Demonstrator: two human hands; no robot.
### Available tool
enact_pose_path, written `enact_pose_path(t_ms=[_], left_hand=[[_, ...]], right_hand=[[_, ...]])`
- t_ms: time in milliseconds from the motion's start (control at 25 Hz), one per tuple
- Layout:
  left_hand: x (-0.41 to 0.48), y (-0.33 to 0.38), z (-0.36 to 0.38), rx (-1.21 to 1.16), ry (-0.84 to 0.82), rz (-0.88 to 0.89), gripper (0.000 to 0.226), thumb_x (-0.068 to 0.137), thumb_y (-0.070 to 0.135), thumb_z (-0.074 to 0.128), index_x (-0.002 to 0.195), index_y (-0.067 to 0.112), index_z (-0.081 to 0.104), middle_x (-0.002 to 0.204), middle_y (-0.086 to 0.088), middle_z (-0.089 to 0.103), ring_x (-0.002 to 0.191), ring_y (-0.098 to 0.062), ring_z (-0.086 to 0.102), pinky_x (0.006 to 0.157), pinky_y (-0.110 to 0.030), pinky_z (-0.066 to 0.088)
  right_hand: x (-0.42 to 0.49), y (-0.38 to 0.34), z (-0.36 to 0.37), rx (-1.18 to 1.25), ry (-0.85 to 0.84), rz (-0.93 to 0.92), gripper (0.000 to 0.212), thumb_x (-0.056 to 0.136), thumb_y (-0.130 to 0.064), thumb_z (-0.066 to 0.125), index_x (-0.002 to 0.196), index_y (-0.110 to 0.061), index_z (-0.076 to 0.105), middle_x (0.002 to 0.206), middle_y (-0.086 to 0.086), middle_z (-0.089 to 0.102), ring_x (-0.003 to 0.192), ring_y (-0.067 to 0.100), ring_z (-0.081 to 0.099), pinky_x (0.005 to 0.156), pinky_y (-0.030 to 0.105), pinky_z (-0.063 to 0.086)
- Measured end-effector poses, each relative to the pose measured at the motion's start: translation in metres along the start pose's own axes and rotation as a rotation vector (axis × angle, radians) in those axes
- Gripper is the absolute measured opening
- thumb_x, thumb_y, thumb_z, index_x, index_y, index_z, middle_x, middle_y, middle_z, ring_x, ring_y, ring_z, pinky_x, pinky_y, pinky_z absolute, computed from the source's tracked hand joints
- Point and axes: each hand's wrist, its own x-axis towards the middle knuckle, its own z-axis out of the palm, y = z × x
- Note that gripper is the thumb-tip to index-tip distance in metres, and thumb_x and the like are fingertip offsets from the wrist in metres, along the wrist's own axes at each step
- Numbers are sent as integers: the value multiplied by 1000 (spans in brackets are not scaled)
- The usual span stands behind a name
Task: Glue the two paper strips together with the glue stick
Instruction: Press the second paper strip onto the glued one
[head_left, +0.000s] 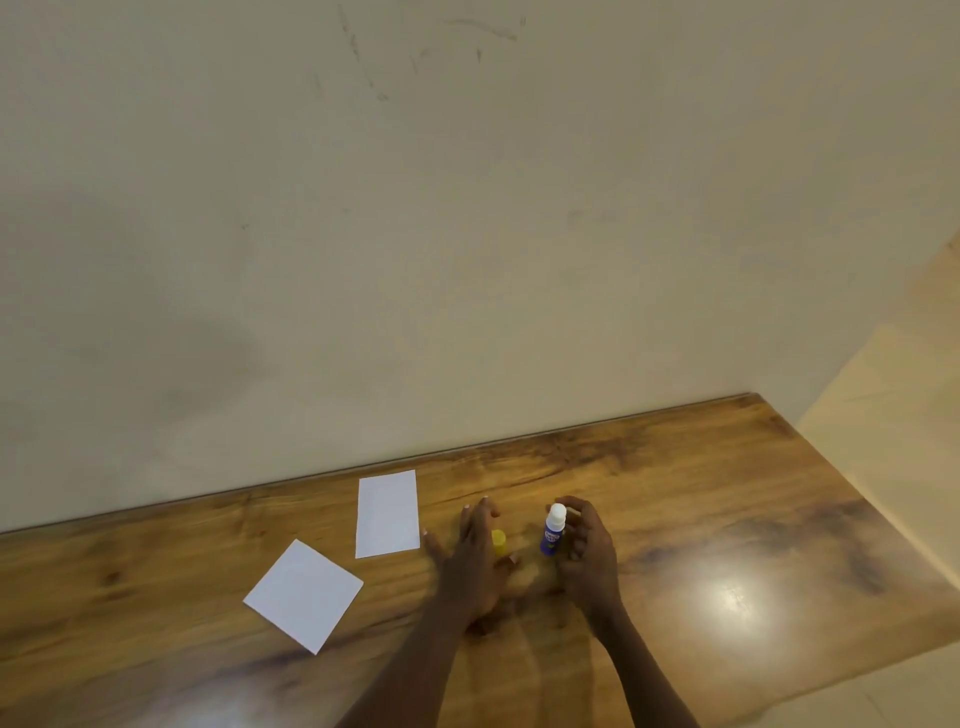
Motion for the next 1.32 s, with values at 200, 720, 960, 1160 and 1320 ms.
enact_pose_path(t_ms=[200,720,960,1160,1320], left_hand=[[-4,-31,-51,-42,174,-48,75,87,48,45,142,21,3,156,-4,10,143,-23,10,107,-55,-19],[-19,-114,-88,76,129,-287,54,90,35,42,138,20,22,151,0,26,141,-22,19,111,-58,-8],[-22,-112,-76,129,124,-277,60,90,40,39,142,19,15,155,-1,15,144,-20,8,110,-58,-12],[-23,-109,-74,236,123,-259,63,91,46,34,143,16,13,156,-4,13,144,-23,2,108,-61,-13],[-26,-106,-82,178,104,-248,62,91,46,35,142,18,15,155,-2,15,144,-22,4,107,-61,-14]], right_hand=[[-2,-52,15,15,261,-274,62,60,22,48,115,-7,49,118,9,55,120,18,44,101,28,36],[-2,-52,182,-849,-132,184,44,87,-32,52,120,-8,37,128,9,47,119,24,45,97,38,40],[8,-52,196,-796,-68,363,52,77,-29,66,117,-7,40,125,11,52,117,27,47,100,44,37],[9,-49,199,-663,-96,378,46,73,-22,71,109,-4,50,118,16,54,110,30,51,94,44,47],[3,-63,197,-314,-26,252,46,70,-3,71,106,-2,43,113,22,56,103,34,54,78,40,50]])
